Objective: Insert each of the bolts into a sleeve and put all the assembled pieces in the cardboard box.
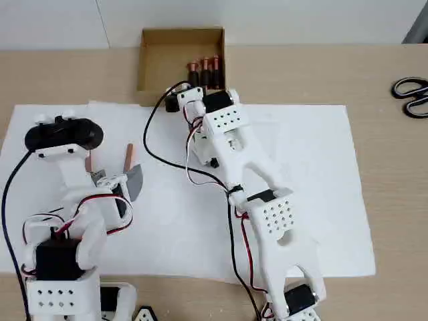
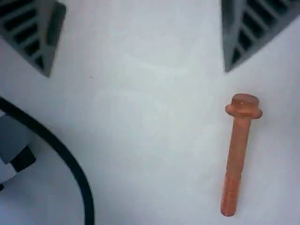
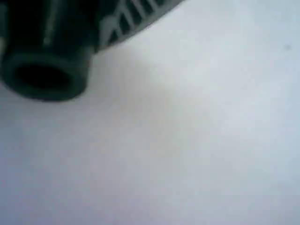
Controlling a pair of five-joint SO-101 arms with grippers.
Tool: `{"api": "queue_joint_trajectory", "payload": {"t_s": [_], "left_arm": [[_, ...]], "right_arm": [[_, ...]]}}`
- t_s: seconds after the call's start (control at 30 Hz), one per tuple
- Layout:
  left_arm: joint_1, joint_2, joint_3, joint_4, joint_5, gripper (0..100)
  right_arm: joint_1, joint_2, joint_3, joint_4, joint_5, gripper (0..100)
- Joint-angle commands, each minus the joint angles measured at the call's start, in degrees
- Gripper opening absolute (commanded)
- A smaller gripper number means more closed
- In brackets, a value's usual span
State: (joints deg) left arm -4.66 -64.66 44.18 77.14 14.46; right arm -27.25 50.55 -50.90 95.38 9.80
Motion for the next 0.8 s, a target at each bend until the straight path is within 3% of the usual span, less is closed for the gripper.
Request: {"api": "queue_joint_trajectory", "payload": {"t_s": [0.0, 0.47, 0.77], "left_arm": [[-0.44, -0.44, -0.22, 0.35, -0.53, 23], [-0.44, -0.44, -0.22, 0.35, -0.53, 23], [-0.35, -0.44, -0.22, 0.35, -0.53, 23]], "right_arm": [[0.66, -7.78, -0.44, 1.01, -2.11, 0.3], [0.31, -25.27, 28.84, 0.57, -2.64, 0.3], [0.4, -27.3, 38.24, -8.13, -2.64, 0.3]]}}
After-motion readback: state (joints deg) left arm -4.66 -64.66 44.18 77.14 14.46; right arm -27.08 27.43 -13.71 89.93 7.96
